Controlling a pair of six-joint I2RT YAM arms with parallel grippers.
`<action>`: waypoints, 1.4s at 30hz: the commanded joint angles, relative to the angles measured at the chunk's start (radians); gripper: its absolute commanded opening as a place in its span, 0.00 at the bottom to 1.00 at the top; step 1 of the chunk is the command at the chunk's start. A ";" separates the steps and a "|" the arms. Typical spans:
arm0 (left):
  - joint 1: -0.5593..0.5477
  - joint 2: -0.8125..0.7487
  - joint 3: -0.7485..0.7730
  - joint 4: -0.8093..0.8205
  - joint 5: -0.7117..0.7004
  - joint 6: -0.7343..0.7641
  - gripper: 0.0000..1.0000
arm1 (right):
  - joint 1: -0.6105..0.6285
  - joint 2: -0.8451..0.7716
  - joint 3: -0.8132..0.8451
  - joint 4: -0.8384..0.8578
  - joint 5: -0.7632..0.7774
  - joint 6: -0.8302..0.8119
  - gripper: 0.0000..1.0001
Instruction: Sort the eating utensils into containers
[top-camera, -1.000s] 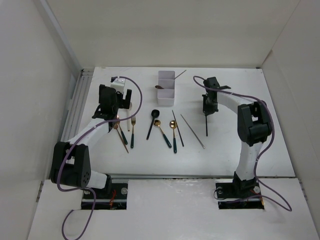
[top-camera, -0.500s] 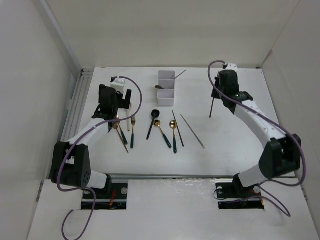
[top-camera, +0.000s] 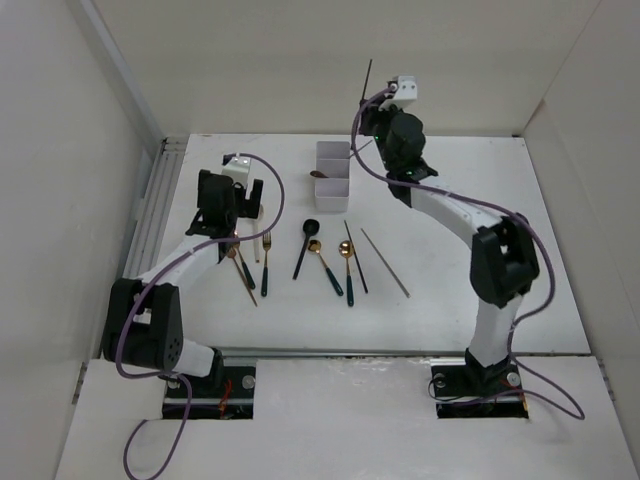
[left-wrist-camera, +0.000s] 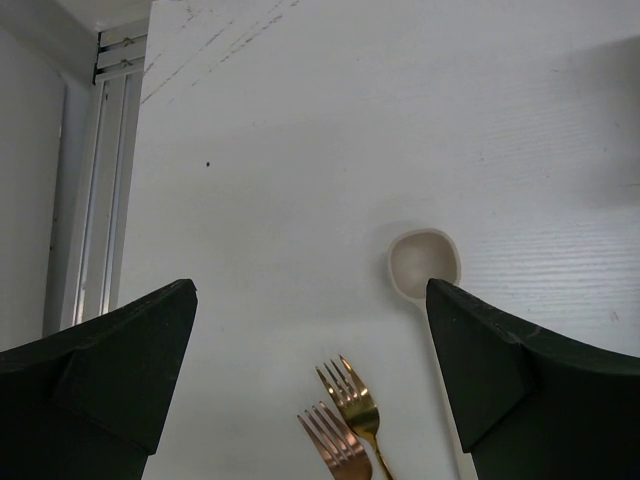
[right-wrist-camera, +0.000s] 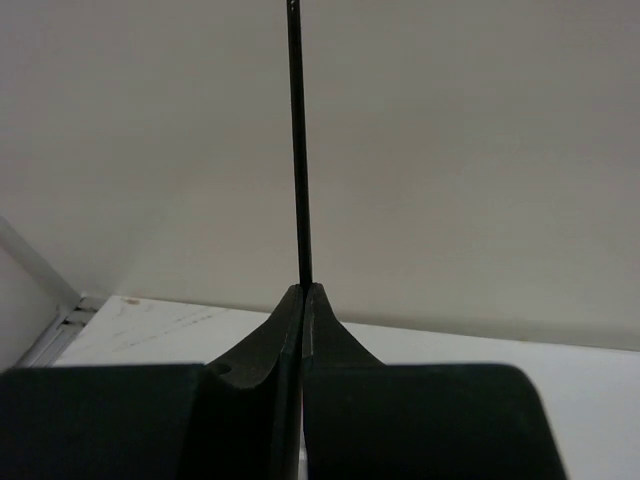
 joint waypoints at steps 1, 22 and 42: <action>-0.004 0.006 0.039 0.029 -0.026 0.010 0.99 | 0.015 0.110 0.134 0.217 -0.068 -0.017 0.00; 0.014 0.065 0.086 0.038 -0.055 0.009 0.99 | 0.025 0.393 0.201 0.229 -0.012 -0.008 0.00; 0.014 0.004 0.040 0.056 -0.023 0.027 0.99 | 0.027 0.041 -0.063 0.283 0.020 -0.050 0.59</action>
